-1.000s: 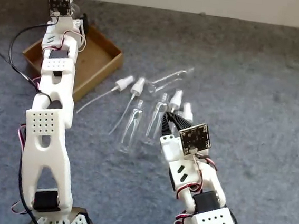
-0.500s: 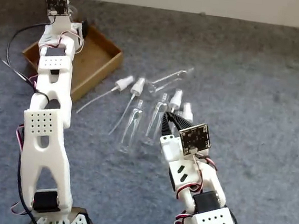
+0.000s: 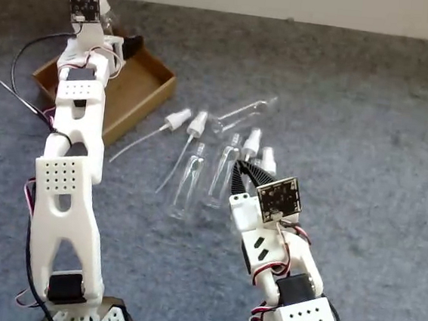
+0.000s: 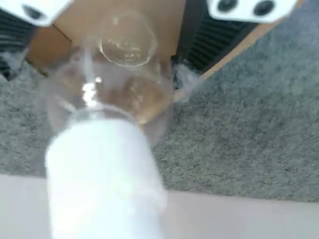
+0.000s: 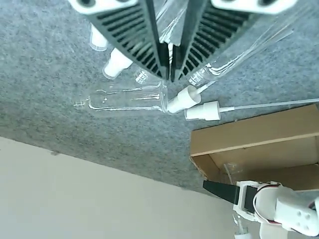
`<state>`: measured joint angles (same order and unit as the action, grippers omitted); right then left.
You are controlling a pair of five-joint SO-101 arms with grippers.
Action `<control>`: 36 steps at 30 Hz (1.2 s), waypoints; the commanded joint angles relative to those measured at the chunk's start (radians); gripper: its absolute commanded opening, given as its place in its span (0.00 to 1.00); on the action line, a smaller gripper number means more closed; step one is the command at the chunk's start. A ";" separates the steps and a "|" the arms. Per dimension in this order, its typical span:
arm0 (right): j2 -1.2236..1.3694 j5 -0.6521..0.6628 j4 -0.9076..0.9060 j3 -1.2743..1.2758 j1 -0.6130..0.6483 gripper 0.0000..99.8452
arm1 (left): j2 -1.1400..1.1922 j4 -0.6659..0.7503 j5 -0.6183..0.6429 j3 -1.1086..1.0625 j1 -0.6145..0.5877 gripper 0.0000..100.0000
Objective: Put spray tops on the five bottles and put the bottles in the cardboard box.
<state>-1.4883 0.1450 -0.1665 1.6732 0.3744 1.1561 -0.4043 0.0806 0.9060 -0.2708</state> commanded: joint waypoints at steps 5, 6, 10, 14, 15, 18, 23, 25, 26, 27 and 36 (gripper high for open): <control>-0.012 0.009 0.028 0.124 -0.010 0.01 | -0.027 -0.212 -0.009 0.177 -0.007 0.41; -0.012 0.009 0.028 0.124 -0.010 0.01 | -0.027 -0.253 -0.009 0.208 -0.007 0.41; -0.012 0.009 0.028 0.124 -0.010 0.01 | -0.025 -0.428 -0.009 0.331 -0.008 0.41; -0.012 0.009 0.028 0.124 -0.010 0.01 | -0.021 -0.588 -0.009 0.458 -0.010 0.41; -0.012 0.009 0.028 0.124 -0.010 0.01 | -0.021 -0.629 -0.009 0.490 -0.010 0.41; -0.012 0.009 0.028 0.124 -0.010 0.01 | -0.021 -0.752 -0.009 0.595 -0.010 0.41; -0.012 0.009 0.028 0.124 -0.010 0.01 | -0.025 -0.971 -0.009 0.766 -0.015 0.41; -0.012 0.009 0.028 0.124 -0.010 0.01 | -0.038 -1.051 -0.009 0.759 -0.015 0.41; -0.012 0.009 0.028 0.124 -0.010 0.01 | -0.051 -1.089 -0.009 0.757 -0.015 0.41; -0.012 0.009 0.028 0.124 -0.010 0.01 | -0.065 -1.123 -0.009 0.757 -0.018 0.41; -0.012 0.008 0.028 0.124 -0.010 0.01 | -0.143 -1.300 -0.009 0.757 -0.036 0.41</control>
<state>-1.4883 0.1450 -0.1665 1.6732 0.3744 1.1362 -1.6410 0.0744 1.6118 -0.2969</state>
